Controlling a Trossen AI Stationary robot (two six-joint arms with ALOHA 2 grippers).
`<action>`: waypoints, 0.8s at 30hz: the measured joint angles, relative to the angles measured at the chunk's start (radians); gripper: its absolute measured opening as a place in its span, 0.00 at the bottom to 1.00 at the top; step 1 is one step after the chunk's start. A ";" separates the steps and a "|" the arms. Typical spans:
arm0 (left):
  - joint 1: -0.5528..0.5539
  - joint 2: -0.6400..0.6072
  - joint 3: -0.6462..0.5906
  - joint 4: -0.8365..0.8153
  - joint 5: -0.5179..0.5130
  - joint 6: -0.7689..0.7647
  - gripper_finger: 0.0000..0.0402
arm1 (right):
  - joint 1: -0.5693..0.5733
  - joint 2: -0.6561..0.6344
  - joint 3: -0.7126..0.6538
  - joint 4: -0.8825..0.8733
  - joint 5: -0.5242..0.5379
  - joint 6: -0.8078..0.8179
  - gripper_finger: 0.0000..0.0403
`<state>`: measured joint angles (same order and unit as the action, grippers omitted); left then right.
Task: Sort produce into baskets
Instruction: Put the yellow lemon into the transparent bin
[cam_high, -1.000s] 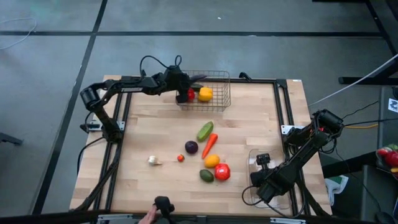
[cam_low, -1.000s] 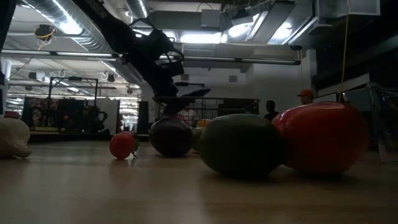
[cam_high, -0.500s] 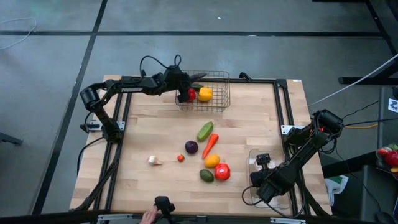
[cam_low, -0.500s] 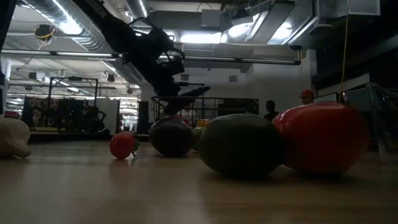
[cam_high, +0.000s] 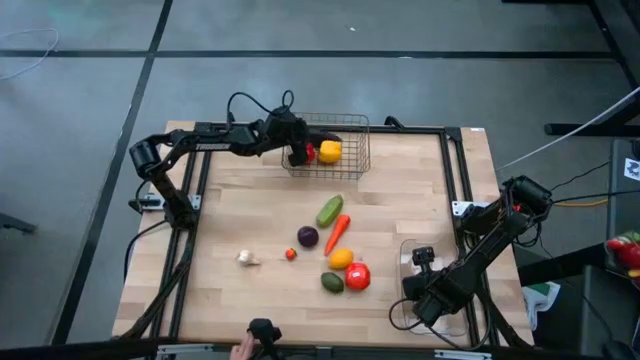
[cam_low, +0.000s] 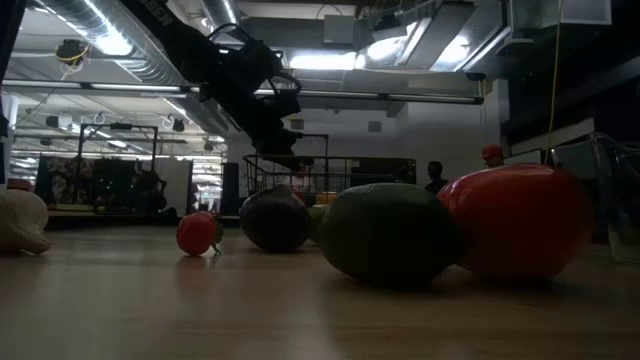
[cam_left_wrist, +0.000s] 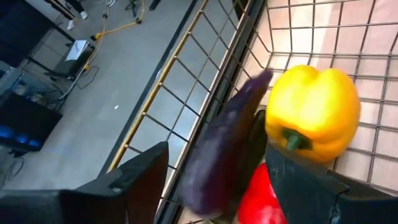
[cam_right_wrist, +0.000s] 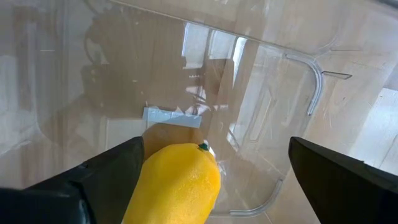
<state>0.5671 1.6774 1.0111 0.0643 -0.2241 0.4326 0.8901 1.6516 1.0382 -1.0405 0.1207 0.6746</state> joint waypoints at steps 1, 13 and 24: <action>0.000 0.000 0.000 0.000 0.000 -0.001 0.66 | 0.000 0.000 0.000 0.000 0.000 0.000 0.99; -0.032 -0.001 0.000 0.099 -0.001 -0.042 0.65 | 0.000 0.000 0.133 -0.175 0.005 0.001 0.99; -0.099 -0.003 0.000 0.188 -0.001 -0.052 0.65 | -0.001 0.000 0.334 -0.245 0.195 -0.003 0.99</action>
<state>0.4685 1.6745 1.0111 0.2525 -0.2253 0.3804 0.8886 1.6516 1.3723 -1.2851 0.3156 0.6719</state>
